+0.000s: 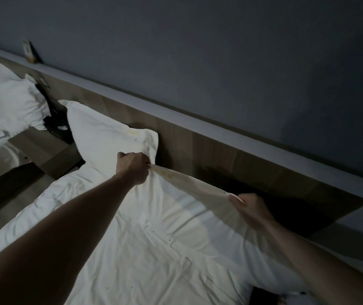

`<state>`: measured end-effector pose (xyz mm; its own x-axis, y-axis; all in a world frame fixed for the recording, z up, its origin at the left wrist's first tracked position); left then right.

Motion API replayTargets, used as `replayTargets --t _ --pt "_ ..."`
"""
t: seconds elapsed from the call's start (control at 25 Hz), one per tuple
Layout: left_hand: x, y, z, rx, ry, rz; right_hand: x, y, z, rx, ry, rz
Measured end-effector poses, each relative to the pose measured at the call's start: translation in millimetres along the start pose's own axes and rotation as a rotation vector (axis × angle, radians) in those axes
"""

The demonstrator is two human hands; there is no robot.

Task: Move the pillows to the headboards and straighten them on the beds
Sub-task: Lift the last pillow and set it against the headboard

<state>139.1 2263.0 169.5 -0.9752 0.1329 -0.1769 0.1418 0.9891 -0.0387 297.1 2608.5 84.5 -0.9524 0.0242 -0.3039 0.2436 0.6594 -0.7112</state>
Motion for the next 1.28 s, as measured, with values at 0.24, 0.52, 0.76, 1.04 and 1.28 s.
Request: replayTargets --t 0.24,0.52,0.76,1.04,1.28 --pt "77 55 -1 0.107 0.052 0.064 40 29 -37 0.025 0.100 -0.024" --pt "126 94 -7 0.114 0.017 0.027 74 36 -63 -0.255 0.258 -0.088" --pt "126 81 -19 0.143 0.127 0.018 70 10 -75 -0.340 0.331 -0.137" --pt "121 72 -6 0.170 0.059 -0.026 71 2 -62 -0.374 0.417 -0.175" --pt "108 131 5 0.057 0.067 0.280 -1 82 -70 -0.607 0.468 0.080"
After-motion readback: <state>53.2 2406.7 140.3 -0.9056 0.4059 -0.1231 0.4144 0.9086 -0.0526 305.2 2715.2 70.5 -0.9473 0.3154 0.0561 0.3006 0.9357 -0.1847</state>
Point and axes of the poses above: each hand's wrist, its own x-axis towards the middle knuckle, its own z-axis out of the palm, y = z × x, the point moved 8 cm from there along x, towards the middle knuckle, and after that the axes turned 11 degrees about -y, right-handed, at the moved point
